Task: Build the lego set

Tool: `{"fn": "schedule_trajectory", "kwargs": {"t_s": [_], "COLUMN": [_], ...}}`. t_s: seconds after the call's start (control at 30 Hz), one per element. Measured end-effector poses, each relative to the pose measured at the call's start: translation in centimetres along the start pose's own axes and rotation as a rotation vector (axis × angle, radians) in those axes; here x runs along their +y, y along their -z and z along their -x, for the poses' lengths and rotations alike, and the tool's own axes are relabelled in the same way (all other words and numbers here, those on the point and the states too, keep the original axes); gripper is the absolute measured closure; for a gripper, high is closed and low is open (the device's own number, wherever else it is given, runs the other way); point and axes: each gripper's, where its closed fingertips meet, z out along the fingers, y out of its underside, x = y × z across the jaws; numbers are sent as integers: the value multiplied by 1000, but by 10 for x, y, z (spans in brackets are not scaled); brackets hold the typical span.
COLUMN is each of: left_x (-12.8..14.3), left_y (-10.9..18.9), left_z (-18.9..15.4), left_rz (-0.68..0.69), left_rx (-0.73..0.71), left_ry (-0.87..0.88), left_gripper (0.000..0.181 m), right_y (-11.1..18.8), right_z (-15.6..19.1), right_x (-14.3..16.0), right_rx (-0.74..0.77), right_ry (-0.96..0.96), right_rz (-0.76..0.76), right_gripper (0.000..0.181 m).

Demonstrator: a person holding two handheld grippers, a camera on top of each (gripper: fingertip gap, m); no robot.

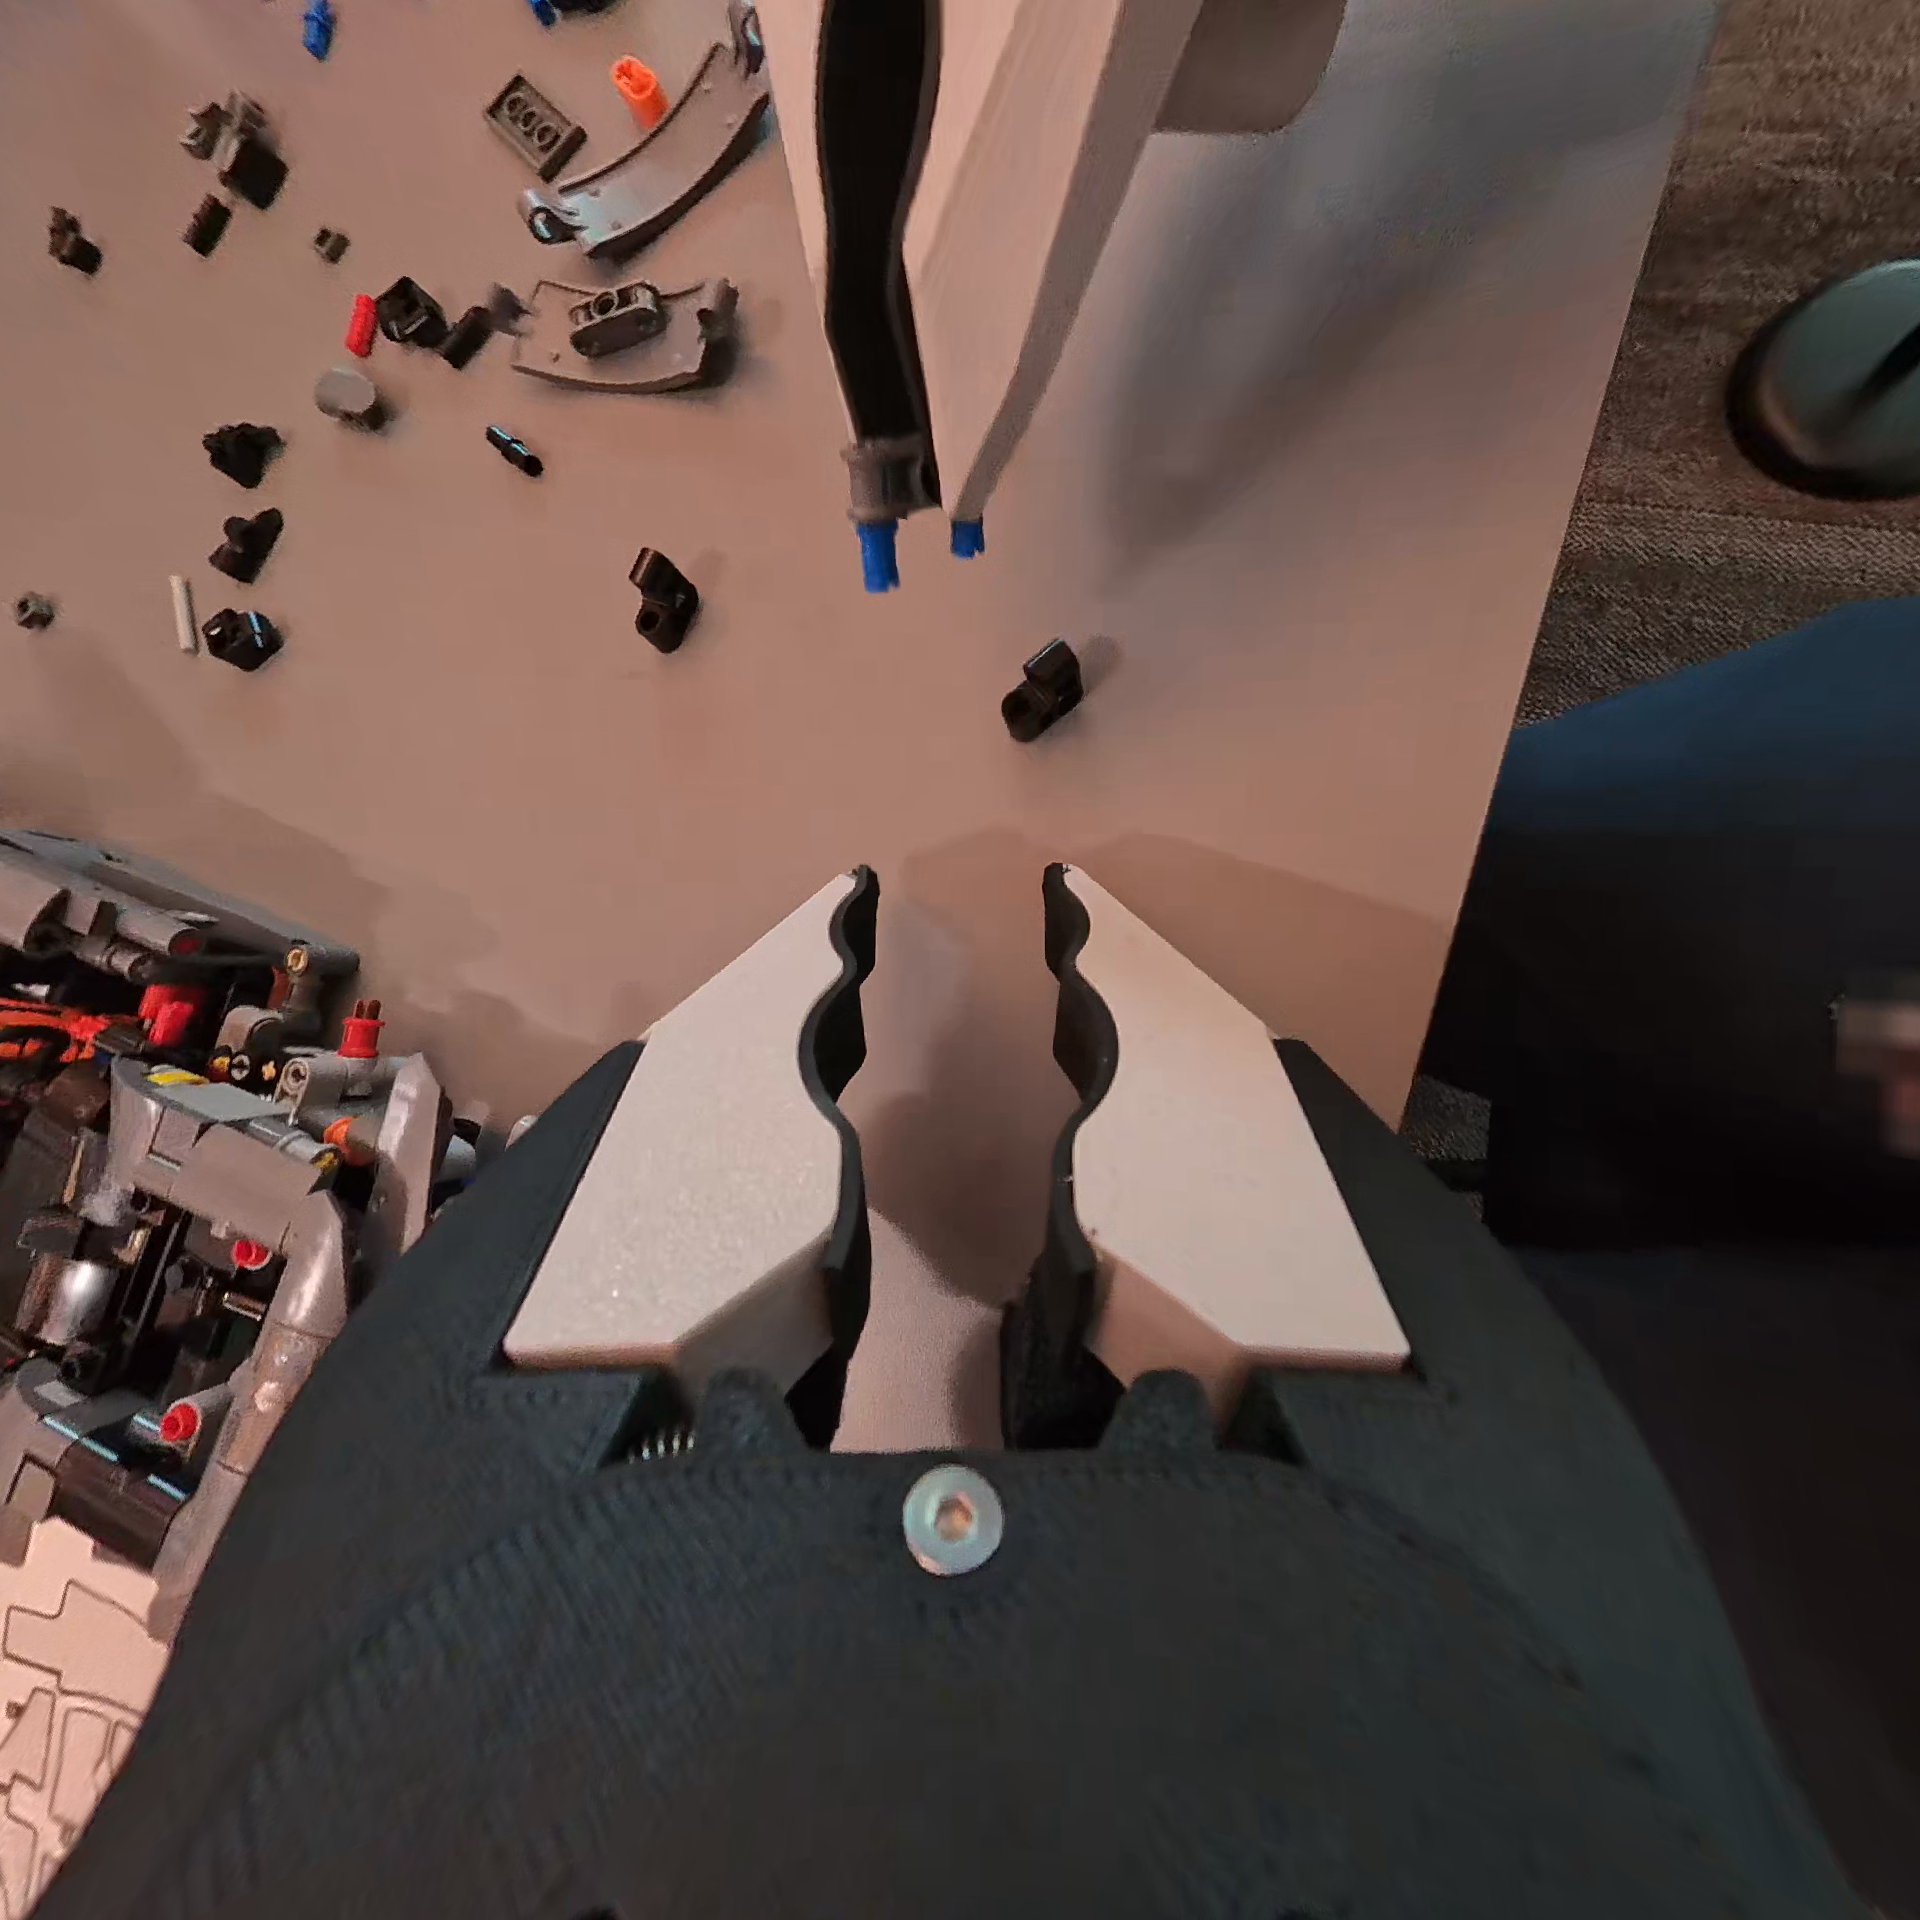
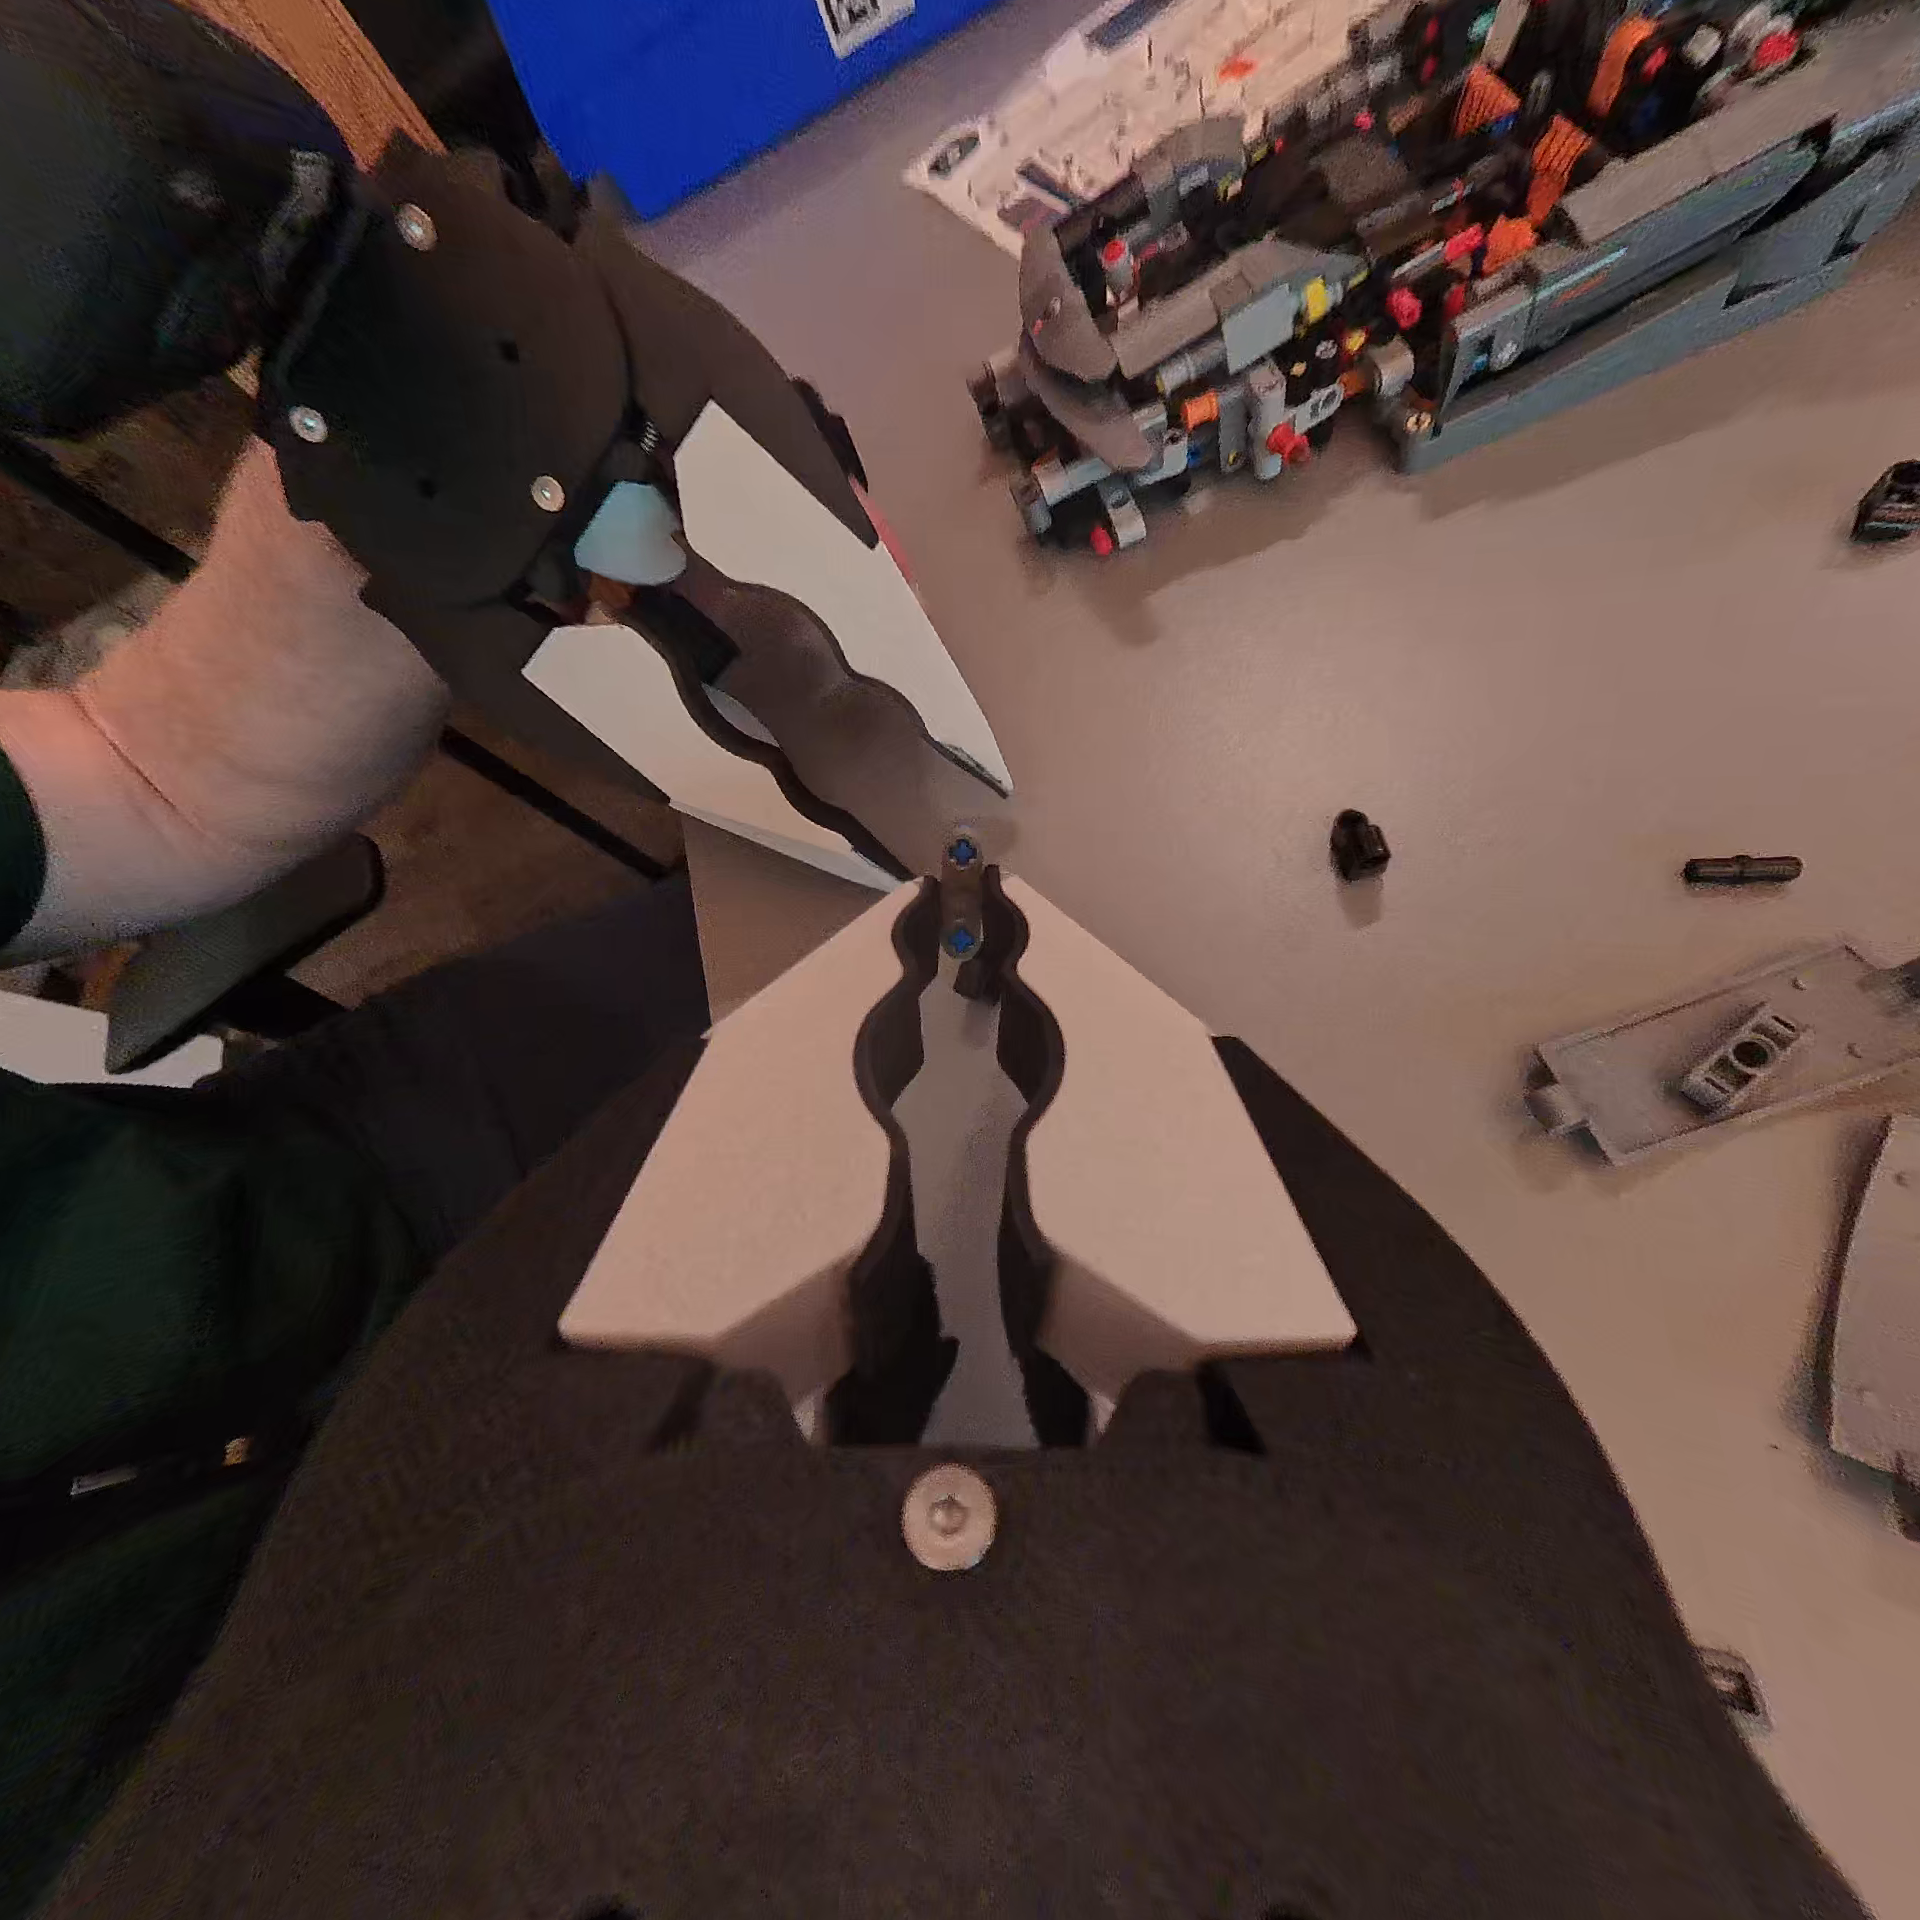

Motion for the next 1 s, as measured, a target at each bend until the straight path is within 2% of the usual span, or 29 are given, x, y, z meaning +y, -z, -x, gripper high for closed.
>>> {"fn": "schedule_trajectory", "kwargs": {"t_s": [0.23, 0.37, 0.67, 0.83, 1.0], "left_x": [1, 2, -2, -14, -26], "left_y": [4, 3, -1, -2, -6], "left_z": [7, 6, 2, 5, 0], "left_rz": [-86, -119, -143, -181, -217], "left_rx": [1, 15, 43, 57, 131], "left_ry": [1, -10, -49, -67, -94], "left_gripper": [150, 150, 151, 150, 153], "right_y": [-27, -31, -31, -30, -29], "right_z": [2, -4, -4, -5, -4], "right_x": [17, 24, 30, 31, 32], "right_rx": [86, 185, 259, 295, 284], "right_ry": [-30, -20, -38, -23, 6], "right_rz": [297, 414, 503, 534, 527], "right_gripper": [175, 175, 175, 175, 175]}}
